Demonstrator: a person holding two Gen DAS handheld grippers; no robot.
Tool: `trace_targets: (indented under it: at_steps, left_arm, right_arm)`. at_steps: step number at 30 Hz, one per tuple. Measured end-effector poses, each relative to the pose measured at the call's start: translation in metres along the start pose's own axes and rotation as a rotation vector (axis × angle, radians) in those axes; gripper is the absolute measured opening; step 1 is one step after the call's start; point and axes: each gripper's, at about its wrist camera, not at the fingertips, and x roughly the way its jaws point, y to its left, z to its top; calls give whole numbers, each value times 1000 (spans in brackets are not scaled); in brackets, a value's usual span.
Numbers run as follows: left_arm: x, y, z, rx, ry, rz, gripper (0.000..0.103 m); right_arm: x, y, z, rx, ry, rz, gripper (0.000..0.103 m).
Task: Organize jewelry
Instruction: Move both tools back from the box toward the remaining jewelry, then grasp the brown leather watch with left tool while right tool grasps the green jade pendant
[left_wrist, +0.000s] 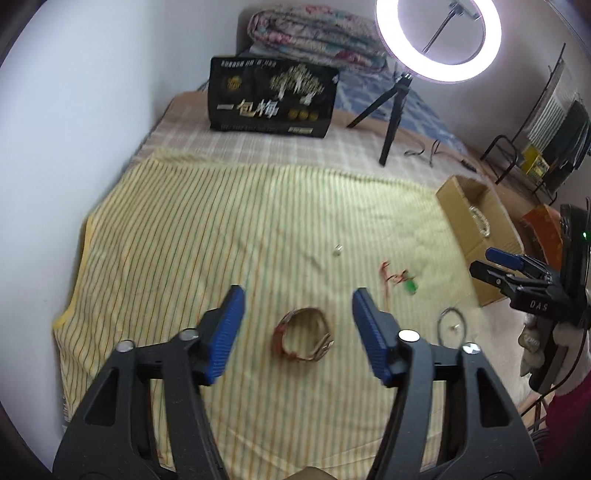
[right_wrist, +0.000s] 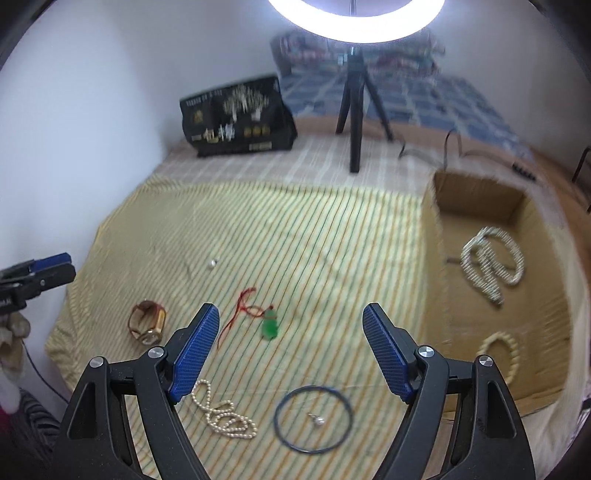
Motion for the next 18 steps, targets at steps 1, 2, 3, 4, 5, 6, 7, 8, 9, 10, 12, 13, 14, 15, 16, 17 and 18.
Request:
trace_targets:
  at_steps: [1,2,3,4,5,6,7,8,9,10,12,13,14,15,16,17,18]
  left_arm:
    - [6,4,-3,-7,17,-6,56]
    - [11,8,-5,-14,32,-11,54]
    - [17,11,-7,-23,51,-12,48]
    - [26,15,-10,-33,81,-16,45]
    - [31,16,-13,-38,97,-19,43]
    - [37,19,-15,-42,117,-23,42]
    - [43,21,-17,-48,138,-29,42]
    - [49,24,-19,-58,155,-35,40]
    - [54,27,-21,-67,169,-39,37]
    - [59,29,-22,-76,184,-43,36]
    - [64,32,-24,-87,198,-44,36]
    - [68,34,-24,-92,206,-44,35]
    - [71,35,-24,-99,213,-47,31]
    - [73,37,-24,-107,221,-53,31]
    - [75,38,-24,-110,226,-57,31]
    - [78,38,-24,-109,231,-57,31]
    - [80,37,-24,-105,234,-56,31]
  right_arm:
    - [8,0,-1,7,24,9,80]
    - [13,0,-3,11,44,17,80]
    - [20,0,-3,15,65,25,80]
    - [26,0,-3,19,83,30,78]
    - [33,0,-4,26,104,38,71]
    - [38,-1,-5,36,121,43,68]
    - [45,-3,-6,53,142,55,63]
    - [49,-4,-6,67,155,65,61]
    - [54,-5,-7,84,170,76,59]
    - [59,-6,-8,98,184,86,52]
    - [67,-7,-9,110,209,97,44]
    - [71,-6,-9,111,220,96,43]
    - [74,-5,-9,111,229,94,43]
    - [77,-4,-9,112,234,93,42]
    - [80,-3,-8,112,238,92,42]
    - [82,-2,-8,111,241,91,40]
    - [84,-1,-9,108,244,89,39]
